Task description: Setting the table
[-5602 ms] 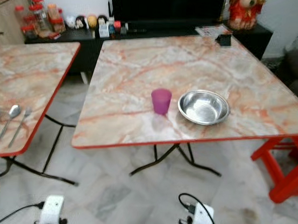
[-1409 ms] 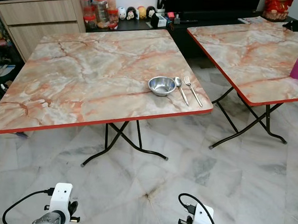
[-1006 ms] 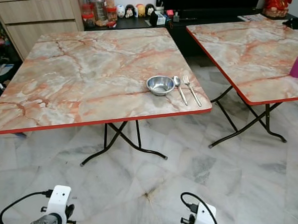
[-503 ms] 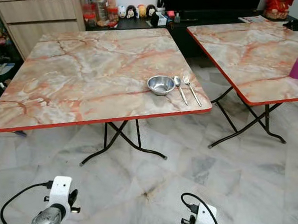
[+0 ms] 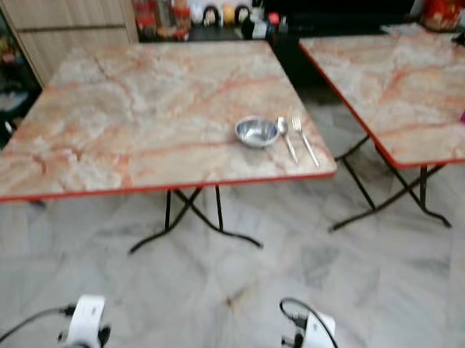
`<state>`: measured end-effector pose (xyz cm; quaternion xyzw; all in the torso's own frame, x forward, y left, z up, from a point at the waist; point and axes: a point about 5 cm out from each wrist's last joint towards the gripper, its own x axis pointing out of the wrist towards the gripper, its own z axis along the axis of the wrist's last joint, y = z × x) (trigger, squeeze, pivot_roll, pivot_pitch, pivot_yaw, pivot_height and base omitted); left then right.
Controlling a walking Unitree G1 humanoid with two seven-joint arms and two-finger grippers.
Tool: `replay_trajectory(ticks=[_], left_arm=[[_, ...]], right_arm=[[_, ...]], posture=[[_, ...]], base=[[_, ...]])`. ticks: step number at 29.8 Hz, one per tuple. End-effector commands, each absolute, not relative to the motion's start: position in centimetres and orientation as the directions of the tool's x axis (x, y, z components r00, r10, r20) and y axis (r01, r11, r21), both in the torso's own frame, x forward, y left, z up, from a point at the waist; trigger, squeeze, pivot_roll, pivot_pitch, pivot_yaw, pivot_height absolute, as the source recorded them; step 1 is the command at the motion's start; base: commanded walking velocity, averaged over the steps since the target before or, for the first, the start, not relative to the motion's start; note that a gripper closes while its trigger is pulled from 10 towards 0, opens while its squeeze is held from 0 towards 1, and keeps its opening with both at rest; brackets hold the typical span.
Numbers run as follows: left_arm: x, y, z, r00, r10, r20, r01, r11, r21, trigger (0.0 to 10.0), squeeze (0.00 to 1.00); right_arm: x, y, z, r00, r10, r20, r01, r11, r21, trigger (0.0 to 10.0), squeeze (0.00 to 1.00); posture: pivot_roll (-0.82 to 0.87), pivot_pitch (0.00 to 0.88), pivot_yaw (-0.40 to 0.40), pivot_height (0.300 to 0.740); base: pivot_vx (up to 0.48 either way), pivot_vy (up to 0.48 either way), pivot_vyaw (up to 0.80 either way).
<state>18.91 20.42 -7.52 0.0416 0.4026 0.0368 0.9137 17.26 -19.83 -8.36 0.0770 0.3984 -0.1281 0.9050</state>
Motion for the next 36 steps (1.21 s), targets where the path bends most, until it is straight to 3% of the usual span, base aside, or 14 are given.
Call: replay_trajectory(ticks=[1,22,36], left_arm=[[18.68,20.69,-7.67,0.653,0.118,-0.748,-0.04,0.992,0.121,10.0,0.0],[19.34,20.1,-7.45,0.662,0.099,-0.743,-0.025,0.994,0.111,10.0,0.0],[19.0,20.53,-7.57,0.649,0.124,-0.75,-0.03,0.99,0.138,10.0,0.0]], right_arm=[[17.23,-19.92,-8.36,0.648,-0.173,-0.742,0.303,0.952,0.043,10.0,0.0],[17.23,-20.0,-8.39,0.637,-0.189,-0.748,0.327,0.944,0.04,10.0,0.0],[17.15,-19.9,-8.42,0.641,-0.184,-0.745,0.323,0.945,0.044,10.0,0.0]], posture=[[-0.05,0.0,0.034,0.74],[-0.04,0.0,0.028,0.74],[-0.04,0.0,0.027,0.74]], base=[[0.0,0.0,0.0],[0.247,0.0,0.1],[0.0,0.0,0.0]])
